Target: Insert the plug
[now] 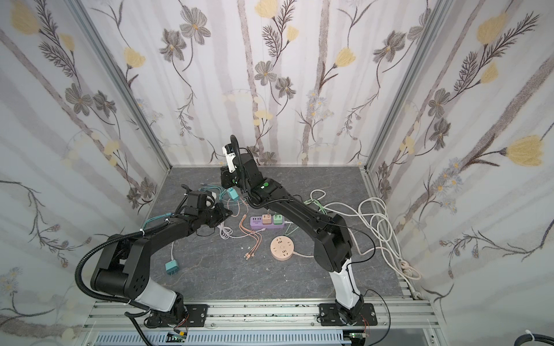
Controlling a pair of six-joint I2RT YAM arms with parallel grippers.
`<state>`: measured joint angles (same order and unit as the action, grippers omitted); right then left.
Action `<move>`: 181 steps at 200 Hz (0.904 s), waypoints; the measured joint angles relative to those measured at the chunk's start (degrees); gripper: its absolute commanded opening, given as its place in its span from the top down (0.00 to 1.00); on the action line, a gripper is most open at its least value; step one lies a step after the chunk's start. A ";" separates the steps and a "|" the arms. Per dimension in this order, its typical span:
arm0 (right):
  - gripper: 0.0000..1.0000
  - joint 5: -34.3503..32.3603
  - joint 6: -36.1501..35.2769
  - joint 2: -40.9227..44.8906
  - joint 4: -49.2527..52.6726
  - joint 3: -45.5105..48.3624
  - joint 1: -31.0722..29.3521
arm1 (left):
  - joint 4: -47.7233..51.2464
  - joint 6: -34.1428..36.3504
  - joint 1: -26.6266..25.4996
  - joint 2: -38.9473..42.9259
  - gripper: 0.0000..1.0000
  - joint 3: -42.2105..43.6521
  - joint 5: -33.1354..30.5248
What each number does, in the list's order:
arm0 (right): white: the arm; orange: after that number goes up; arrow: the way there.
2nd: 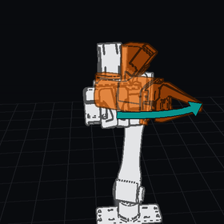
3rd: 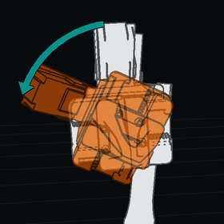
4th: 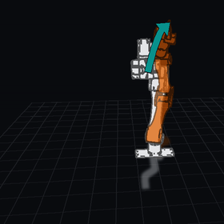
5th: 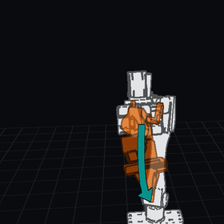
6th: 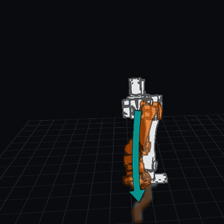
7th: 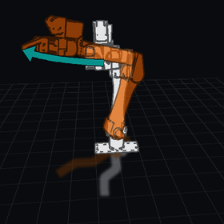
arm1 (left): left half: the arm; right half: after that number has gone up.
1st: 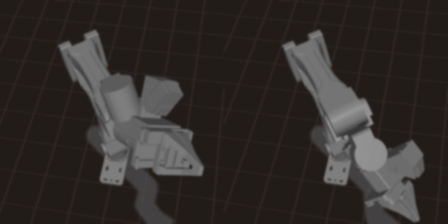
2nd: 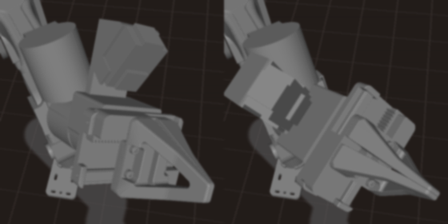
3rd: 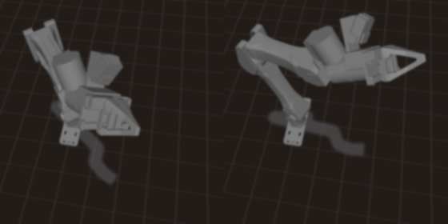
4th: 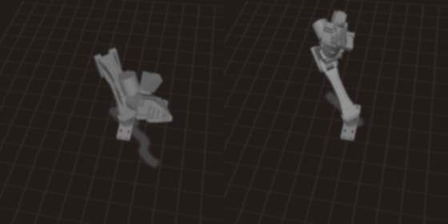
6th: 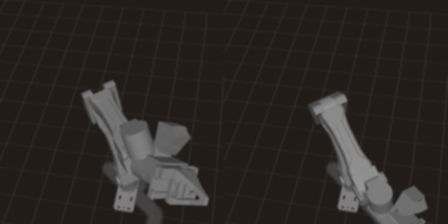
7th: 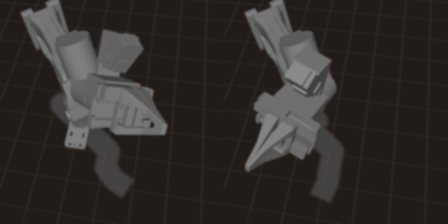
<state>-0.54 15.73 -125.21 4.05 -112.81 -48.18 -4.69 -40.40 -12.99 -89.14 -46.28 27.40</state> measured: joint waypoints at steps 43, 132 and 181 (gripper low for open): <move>1.00 3.30 -2.34 1.38 1.92 0.44 0.02 | 2.78 7.67 0.92 15.91 0.35 6.03 -0.09; 1.00 10.88 -0.17 5.99 10.40 2.47 -0.83 | 4.83 27.26 -5.01 35.04 0.29 9.35 -8.85; 1.00 13.99 -0.15 8.41 11.41 4.66 -1.25 | 4.17 32.61 -5.29 27.89 0.32 1.75 -5.11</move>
<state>13.45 15.57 -116.79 15.46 -108.16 -49.43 -0.51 -7.79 -18.28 -61.25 -44.53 22.28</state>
